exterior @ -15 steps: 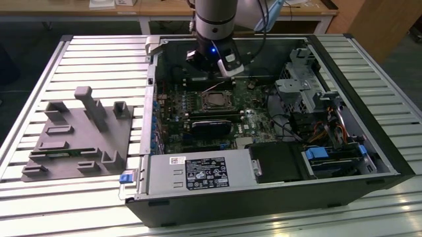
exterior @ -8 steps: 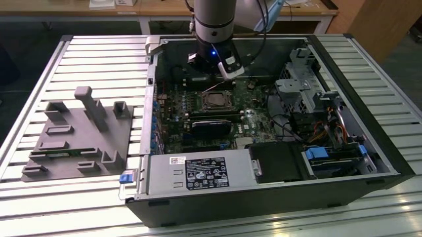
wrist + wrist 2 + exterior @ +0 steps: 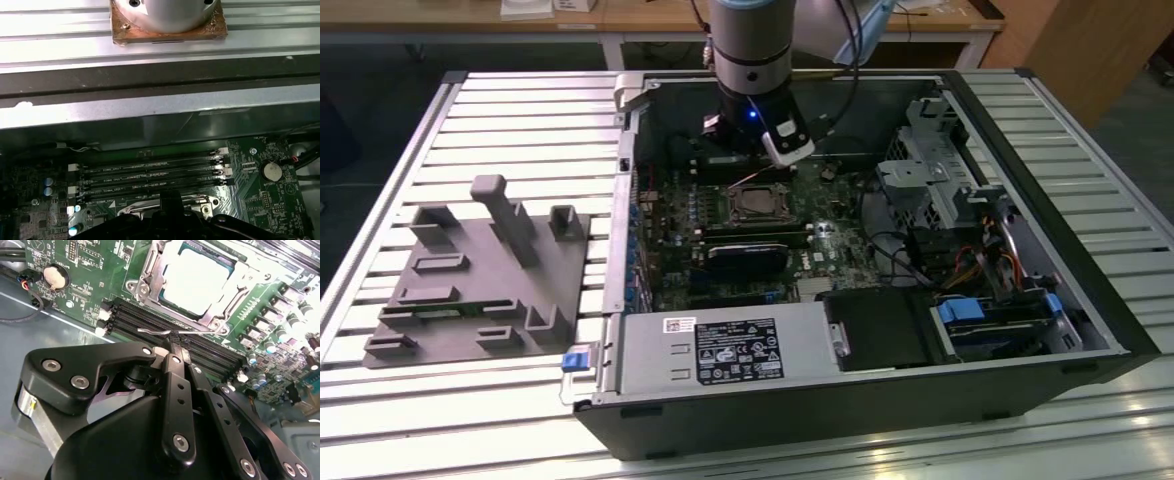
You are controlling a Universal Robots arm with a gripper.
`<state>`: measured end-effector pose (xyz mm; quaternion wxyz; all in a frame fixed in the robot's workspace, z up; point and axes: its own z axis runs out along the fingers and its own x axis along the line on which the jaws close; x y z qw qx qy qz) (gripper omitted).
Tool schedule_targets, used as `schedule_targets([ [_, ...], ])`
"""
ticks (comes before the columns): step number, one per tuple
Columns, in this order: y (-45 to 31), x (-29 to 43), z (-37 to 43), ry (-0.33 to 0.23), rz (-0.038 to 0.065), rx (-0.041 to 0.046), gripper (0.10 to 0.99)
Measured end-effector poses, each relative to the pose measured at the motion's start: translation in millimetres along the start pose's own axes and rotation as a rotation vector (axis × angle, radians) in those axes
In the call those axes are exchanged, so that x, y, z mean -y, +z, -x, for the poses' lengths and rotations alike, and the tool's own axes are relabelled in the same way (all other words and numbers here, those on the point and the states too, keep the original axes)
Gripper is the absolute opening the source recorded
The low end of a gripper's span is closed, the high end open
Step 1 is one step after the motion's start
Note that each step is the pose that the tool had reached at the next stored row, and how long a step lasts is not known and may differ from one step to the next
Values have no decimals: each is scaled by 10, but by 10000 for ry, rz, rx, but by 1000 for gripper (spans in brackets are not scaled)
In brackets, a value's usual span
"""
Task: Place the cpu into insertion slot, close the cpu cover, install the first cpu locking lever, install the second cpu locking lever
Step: 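Install the first cpu locking lever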
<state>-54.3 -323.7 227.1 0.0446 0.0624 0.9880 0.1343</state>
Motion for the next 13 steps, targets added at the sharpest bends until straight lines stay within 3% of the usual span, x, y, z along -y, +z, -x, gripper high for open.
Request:
schedule_targets([
  [5, 10, 2, -1, -3, -22, 8, 106],
  [13, 44, 8, -4, -35, -333, 42, 106],
])
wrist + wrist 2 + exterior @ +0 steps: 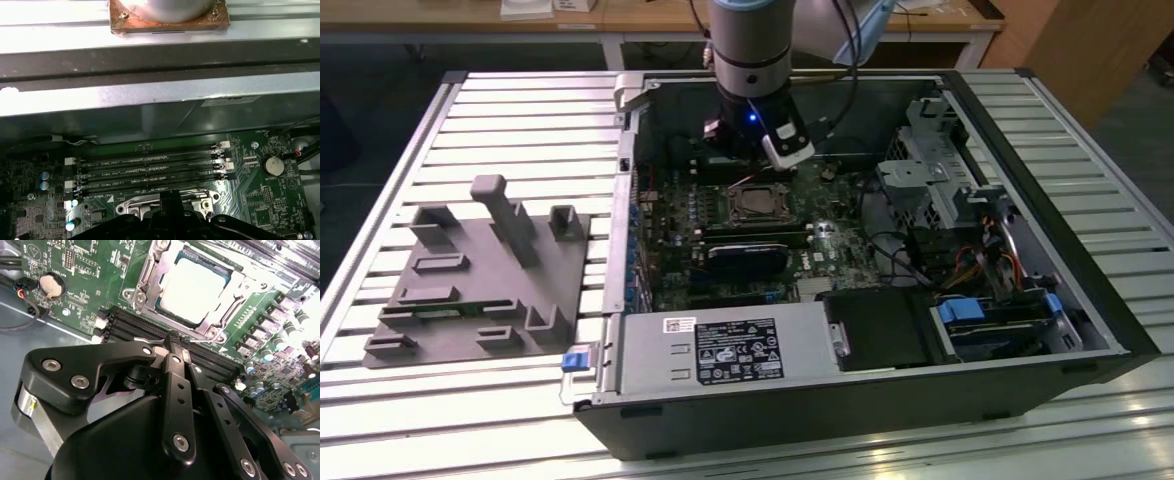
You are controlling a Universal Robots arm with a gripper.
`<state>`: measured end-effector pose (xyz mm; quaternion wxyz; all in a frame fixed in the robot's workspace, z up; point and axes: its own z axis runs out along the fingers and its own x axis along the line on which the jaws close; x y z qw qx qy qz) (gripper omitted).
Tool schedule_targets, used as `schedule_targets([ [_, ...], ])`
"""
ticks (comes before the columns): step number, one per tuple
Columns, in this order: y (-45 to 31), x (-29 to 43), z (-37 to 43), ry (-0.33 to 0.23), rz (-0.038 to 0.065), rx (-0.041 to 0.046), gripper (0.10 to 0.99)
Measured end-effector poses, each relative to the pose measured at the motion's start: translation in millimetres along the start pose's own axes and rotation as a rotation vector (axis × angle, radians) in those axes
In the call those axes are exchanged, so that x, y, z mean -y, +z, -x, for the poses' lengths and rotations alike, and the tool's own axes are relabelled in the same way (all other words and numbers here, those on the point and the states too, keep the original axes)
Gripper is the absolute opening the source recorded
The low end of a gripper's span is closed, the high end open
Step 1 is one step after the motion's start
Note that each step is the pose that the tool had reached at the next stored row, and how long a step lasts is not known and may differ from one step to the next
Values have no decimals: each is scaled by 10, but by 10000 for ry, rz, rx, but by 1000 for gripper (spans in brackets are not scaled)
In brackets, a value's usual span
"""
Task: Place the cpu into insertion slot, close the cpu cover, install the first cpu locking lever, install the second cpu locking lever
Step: 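Install the first cpu locking lever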
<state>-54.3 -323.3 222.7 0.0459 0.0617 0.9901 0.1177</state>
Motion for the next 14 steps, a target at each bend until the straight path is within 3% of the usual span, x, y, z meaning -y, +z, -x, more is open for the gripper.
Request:
schedule_targets([
  [4, 21, -5, -2, -11, -118, 12, 106],
  [14, 70, -57, -10, -14, -168, 20, 106],
])
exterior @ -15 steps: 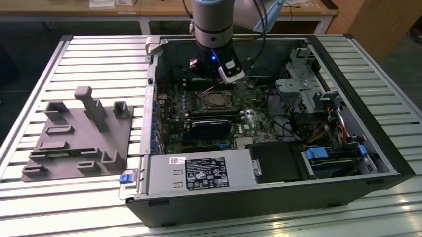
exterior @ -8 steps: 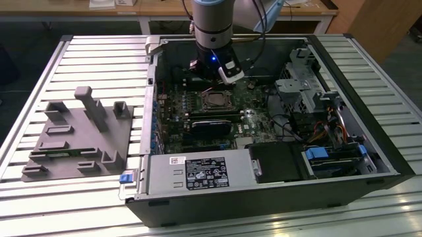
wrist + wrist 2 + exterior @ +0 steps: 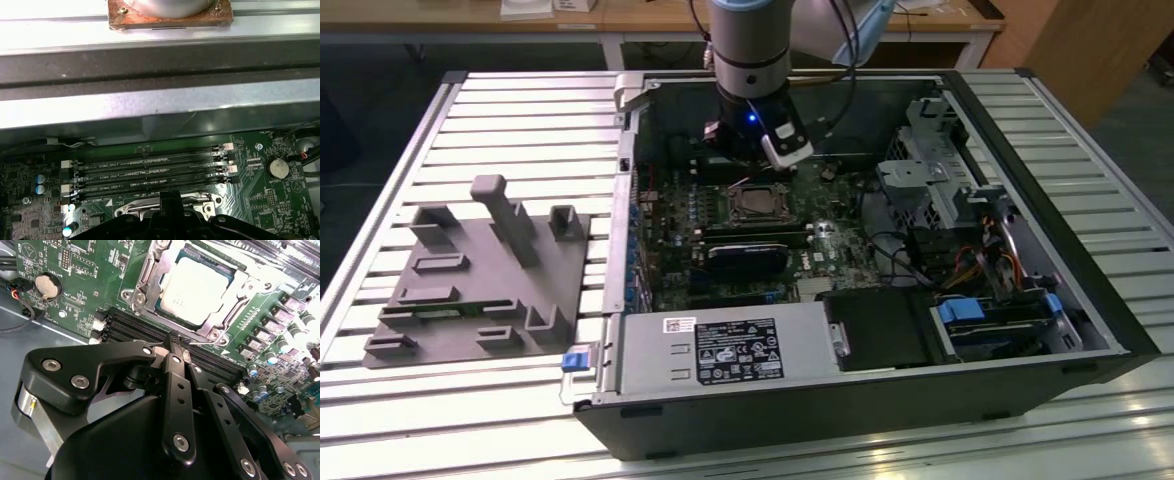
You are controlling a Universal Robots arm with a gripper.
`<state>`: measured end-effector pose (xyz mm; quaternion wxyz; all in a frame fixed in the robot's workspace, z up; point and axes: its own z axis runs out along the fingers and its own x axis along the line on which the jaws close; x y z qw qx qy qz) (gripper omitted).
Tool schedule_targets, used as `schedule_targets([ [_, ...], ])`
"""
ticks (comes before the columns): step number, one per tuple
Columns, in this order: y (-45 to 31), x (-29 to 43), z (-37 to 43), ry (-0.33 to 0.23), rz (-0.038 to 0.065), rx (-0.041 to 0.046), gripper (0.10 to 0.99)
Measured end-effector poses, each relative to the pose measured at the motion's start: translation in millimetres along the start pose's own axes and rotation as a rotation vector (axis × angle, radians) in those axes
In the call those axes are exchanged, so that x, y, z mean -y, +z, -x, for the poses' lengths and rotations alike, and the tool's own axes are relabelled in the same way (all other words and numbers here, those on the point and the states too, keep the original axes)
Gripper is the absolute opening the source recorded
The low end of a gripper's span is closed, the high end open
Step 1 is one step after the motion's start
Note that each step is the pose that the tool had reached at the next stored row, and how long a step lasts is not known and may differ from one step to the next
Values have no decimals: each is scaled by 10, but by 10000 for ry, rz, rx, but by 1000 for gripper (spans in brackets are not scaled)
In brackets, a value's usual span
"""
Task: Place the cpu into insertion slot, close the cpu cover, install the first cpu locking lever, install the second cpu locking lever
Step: 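Install the first cpu locking lever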
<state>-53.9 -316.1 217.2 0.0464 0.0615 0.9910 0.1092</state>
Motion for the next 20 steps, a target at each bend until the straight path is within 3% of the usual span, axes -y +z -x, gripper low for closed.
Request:
schedule_targets([
  [6, 21, -32, -2, -5, -46, 5, 106],
  [11, 50, -55, -6, -25, -223, 30, 106],
  [17, 100, -68, -13, -58, -256, 173, 106],
  [20, 123, -72, -16, -90, -251, 325, 106],
])
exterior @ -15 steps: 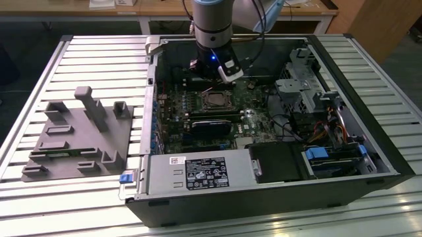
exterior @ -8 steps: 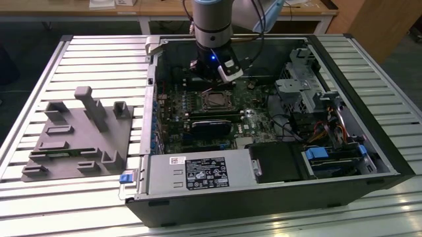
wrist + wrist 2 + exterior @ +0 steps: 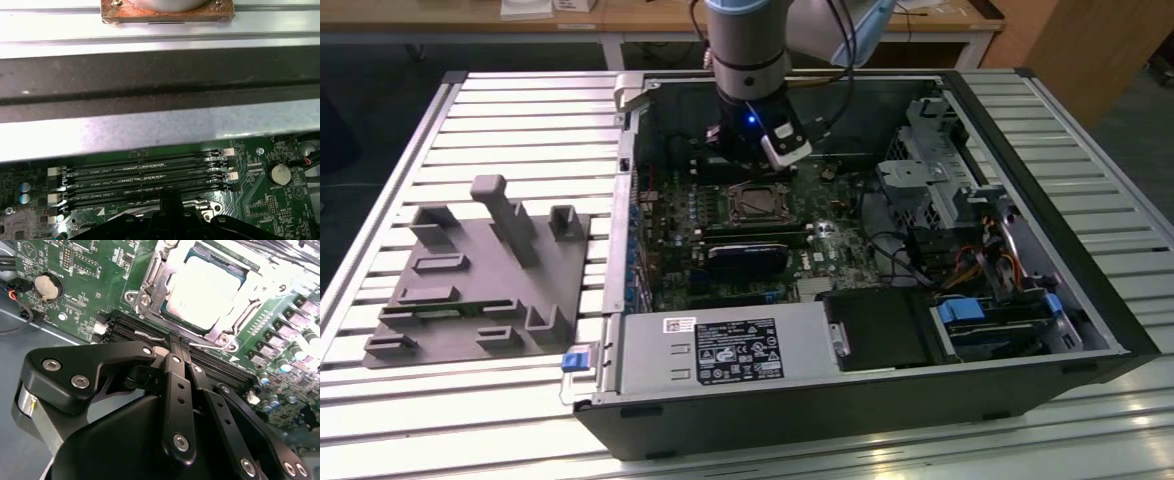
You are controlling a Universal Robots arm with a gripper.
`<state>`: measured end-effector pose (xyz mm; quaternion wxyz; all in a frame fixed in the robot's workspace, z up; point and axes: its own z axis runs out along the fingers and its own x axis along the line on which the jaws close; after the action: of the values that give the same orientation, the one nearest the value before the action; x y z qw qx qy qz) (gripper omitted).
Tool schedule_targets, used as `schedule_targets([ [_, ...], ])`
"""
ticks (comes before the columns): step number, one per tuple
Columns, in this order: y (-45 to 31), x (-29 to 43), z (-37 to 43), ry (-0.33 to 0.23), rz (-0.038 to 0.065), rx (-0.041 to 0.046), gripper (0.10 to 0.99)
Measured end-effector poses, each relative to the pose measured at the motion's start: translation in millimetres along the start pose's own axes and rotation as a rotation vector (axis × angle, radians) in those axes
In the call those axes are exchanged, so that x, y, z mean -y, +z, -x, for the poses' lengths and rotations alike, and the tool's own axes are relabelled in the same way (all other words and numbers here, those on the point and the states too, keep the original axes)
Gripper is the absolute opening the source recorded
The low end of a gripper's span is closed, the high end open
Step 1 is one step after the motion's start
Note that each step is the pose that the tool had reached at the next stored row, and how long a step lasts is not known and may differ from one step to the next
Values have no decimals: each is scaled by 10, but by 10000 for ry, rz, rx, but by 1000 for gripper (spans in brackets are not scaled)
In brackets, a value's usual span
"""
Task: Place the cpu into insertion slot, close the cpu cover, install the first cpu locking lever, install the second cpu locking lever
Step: 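Install the first cpu locking lever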
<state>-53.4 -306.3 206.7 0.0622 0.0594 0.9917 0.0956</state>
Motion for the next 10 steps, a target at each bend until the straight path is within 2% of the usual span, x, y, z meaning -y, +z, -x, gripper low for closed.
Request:
schedule_targets([
  [4, 22, -1, -5, -45, 14, 229, 106],
  [7, 29, 0, -5, 4, -82, 255, 106],
  [10, 39, 2, -7, 339, -161, 326, 106],
])
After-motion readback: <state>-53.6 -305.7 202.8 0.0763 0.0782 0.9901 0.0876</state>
